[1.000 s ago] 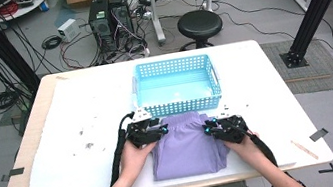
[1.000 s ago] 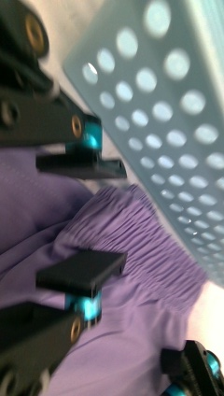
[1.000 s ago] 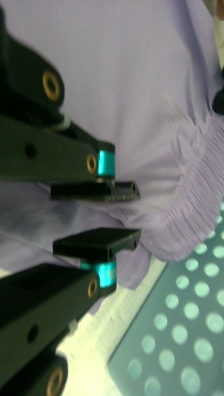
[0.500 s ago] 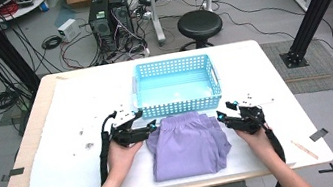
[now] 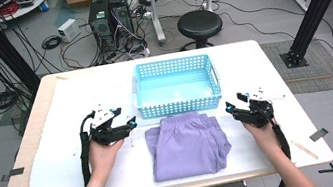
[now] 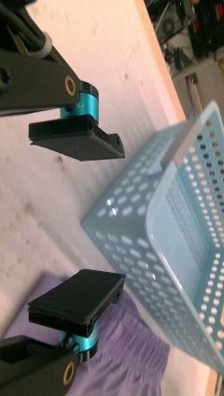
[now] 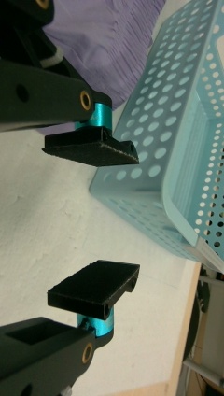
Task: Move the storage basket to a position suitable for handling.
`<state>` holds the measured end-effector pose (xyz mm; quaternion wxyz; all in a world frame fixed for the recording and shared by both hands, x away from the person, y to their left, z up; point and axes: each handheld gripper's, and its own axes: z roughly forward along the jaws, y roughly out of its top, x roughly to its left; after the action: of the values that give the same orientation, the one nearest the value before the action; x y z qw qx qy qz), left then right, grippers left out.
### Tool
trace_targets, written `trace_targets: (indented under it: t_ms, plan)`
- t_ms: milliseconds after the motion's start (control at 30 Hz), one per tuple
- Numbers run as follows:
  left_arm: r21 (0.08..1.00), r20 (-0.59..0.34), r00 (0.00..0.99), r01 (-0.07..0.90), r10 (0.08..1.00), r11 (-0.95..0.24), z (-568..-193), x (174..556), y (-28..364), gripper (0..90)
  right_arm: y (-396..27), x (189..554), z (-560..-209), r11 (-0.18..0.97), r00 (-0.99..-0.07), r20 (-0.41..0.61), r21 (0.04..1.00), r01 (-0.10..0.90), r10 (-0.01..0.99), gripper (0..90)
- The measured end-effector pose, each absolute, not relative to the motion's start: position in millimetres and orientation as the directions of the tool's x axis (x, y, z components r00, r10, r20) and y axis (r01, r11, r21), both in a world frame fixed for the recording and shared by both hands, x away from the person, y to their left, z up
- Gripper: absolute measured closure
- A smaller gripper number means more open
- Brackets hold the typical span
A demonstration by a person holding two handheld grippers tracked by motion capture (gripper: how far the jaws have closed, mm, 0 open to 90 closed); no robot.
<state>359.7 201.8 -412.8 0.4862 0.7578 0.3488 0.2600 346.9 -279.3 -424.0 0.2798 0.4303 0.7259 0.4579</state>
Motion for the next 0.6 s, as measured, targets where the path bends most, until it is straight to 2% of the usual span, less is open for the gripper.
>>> trace_targets:
  t_ms: [233, 600]
  plan:
    - [0.918, 0.054, 0.586, 0.291, 0.809, -0.271, -413.2, 361.2, 214.9, 33.5, -290.7, 345.7, -423.3, 0.201, -0.447, -0.024, 0.914, 0.352, 0.894, 41.6]
    - [0.915, 0.059, 0.603, 0.287, 0.796, -0.285, -416.1, 356.5, 209.4, 33.4, -295.3, 337.6, -422.2, 0.196, -0.437, -0.028, 0.918, 0.345, 0.899, 40.3]
